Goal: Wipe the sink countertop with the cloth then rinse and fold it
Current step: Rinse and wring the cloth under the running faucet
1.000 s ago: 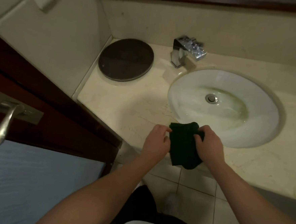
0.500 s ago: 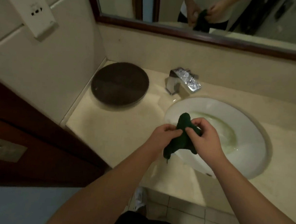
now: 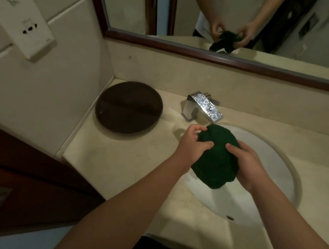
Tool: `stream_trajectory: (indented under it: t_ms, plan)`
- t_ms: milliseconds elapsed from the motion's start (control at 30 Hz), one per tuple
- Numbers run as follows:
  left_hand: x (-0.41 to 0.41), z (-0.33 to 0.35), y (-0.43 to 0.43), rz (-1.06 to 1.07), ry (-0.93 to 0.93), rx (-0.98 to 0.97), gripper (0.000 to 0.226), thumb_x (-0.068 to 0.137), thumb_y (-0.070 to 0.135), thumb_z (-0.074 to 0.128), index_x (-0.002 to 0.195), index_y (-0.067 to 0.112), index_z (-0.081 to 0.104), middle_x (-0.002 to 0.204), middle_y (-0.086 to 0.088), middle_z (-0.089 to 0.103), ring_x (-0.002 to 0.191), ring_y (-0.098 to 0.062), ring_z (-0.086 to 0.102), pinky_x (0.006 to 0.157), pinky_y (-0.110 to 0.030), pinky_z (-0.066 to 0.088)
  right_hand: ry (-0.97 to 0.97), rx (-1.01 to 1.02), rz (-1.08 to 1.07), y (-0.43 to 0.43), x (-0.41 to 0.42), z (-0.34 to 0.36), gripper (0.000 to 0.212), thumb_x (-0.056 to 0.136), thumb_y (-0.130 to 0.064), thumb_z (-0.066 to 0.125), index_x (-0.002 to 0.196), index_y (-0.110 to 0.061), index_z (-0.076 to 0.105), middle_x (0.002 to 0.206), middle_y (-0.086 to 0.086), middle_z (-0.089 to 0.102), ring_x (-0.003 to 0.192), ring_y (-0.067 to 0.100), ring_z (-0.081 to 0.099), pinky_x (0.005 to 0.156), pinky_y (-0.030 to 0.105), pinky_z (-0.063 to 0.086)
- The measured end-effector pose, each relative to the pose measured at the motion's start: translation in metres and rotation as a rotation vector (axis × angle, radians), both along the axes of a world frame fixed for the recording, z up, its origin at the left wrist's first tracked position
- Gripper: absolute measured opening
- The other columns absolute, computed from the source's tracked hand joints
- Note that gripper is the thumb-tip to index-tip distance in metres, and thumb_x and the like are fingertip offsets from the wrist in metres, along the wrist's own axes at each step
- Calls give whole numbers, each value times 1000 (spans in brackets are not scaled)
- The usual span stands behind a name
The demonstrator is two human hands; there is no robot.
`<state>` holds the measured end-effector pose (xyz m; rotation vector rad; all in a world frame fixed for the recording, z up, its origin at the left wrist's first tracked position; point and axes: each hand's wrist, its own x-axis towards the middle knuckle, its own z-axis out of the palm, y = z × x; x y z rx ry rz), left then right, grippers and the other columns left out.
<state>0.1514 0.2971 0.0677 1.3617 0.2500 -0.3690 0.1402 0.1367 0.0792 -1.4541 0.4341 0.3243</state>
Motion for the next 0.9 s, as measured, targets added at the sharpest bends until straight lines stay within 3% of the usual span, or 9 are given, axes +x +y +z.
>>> stream_trajectory:
  t_ms: [133, 233, 400, 467, 567, 667, 733, 800, 900]
  plan:
    - [9, 1, -18, 84, -45, 47, 34, 83, 2, 60, 102, 30, 57, 114, -5, 61, 103, -26, 62, 83, -43, 59, -105, -27, -48, -8, 17, -1, 17, 89, -11, 62, 106, -15, 62, 108, 17, 70, 96, 34, 69, 81, 47, 57]
    - [11, 3, -38, 12, -159, 105, 43, 84, -5, 49, 95, 36, 61, 108, 3, 65, 102, -16, 63, 79, -29, 57, -144, -61, 22, -17, 26, 1, 26, 93, -25, 60, 117, -17, 57, 111, 14, 68, 99, 32, 68, 86, 51, 57]
    - [10, 5, -71, -135, -277, 174, 66, 76, -14, 42, 125, 27, 58, 122, -3, 63, 110, -12, 61, 86, -20, 53, -207, -164, 222, -35, 40, 8, 29, 91, -32, 62, 113, -14, 57, 104, 16, 69, 95, 28, 69, 87, 45, 57]
    - [8, 6, -84, -2, -309, 176, 58, 75, -14, 45, 117, 25, 57, 118, -4, 64, 108, -14, 62, 86, -26, 56, -238, -239, 237, -44, 44, 8, 22, 91, -34, 62, 105, -18, 63, 98, 10, 72, 90, 22, 70, 83, 37, 57]
    - [6, -3, -101, 243, -295, 267, 49, 75, -10, 58, 108, 22, 41, 116, -8, 51, 103, -14, 57, 71, -17, 55, -203, -231, 210, -55, 48, 6, 6, 91, -27, 62, 96, -25, 64, 97, 7, 72, 90, 22, 70, 80, 34, 57]
    - [1, -17, -113, 23, -282, 305, 72, 73, 1, 76, 119, 31, 29, 118, 0, 52, 106, -13, 60, 72, -17, 54, -129, -99, 215, -57, 47, 6, 5, 89, -23, 64, 91, -28, 63, 101, 12, 71, 96, 27, 69, 90, 44, 56]
    - [-2, -22, -117, 2, -210, 239, 78, 73, 4, 80, 129, 29, 32, 114, 4, 59, 101, -11, 63, 67, -16, 55, -80, -5, 219, -59, 46, 7, 9, 87, -21, 67, 93, -26, 62, 104, 15, 69, 100, 30, 67, 93, 49, 54]
    - [-1, -27, -117, 70, -146, 191, 55, 78, 3, 75, 124, 19, 48, 104, -2, 65, 93, -18, 67, 60, -17, 54, -73, 78, 200, -63, 48, 9, 9, 87, -18, 68, 92, -20, 61, 99, 14, 67, 100, 30, 65, 91, 47, 55]
    - [9, -36, -105, 108, -38, 241, 22, 85, -1, 63, 105, 7, 61, 84, -14, 63, 73, -26, 63, 52, -19, 51, -97, 161, 132, -67, 52, 11, 5, 92, -16, 63, 90, -14, 58, 89, 12, 62, 77, 19, 62, 60, 23, 54]
